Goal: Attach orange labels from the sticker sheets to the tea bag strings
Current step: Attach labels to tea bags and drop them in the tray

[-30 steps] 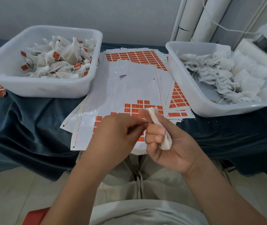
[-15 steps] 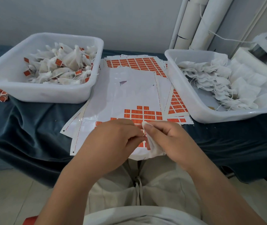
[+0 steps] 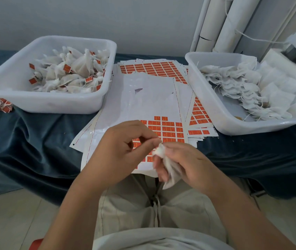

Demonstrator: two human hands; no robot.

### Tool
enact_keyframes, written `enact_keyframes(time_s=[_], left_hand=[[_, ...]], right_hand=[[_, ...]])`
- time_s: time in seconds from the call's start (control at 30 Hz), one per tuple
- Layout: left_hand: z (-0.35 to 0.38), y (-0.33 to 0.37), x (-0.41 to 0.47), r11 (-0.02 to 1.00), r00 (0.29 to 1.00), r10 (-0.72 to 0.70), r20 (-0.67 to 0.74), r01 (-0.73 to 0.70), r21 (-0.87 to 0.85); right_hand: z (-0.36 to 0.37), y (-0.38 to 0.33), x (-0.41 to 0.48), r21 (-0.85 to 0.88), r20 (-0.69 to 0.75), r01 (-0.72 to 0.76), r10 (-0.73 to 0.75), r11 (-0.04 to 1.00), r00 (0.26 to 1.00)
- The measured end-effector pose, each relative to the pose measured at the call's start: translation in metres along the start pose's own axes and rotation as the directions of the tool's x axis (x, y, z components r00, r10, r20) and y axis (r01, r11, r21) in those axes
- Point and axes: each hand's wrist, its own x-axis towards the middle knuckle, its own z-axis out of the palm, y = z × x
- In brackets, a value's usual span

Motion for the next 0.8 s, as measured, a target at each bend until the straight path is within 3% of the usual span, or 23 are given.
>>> enact_keyframes(time_s=[0.13, 0.27, 0.33, 0.57, 0.8], left_hand=[[0.006, 0.004, -0.002, 0.995, 0.999, -0.009, -0.048, 0.004, -0.099], [0.009, 0.008, -0.004, 0.979, 0.987, -0.078, -0.139, 0.049, -0.198], [0.007, 0.008, -0.004, 0.988, 0.991, -0.034, -0.127, 0.013, -0.156], [-0.007, 0.006, -0.003, 0.986, 0.985, 0.153, 0.077, -0.157, 0.053], [-0.011, 0.003, -0.005, 0.966, 0.974, 0.196, 0.111, -0.212, 0.147]], right_hand=[[-0.002, 0.003, 0.002, 0.343, 0.050, 0.140, -0.167, 0.929, 0.985], [0.000, 0.006, 0.006, 0.512, 0.100, 0.145, -0.227, 0.847, 0.969], [0.001, 0.007, 0.006, 0.574, 0.119, 0.128, -0.237, 0.809, 0.964], [0.002, 0.009, 0.006, 0.644, 0.105, 0.055, -0.160, 0.763, 0.982], [-0.001, 0.005, 0.005, 0.566, 0.086, 0.021, -0.084, 0.824, 0.993]])
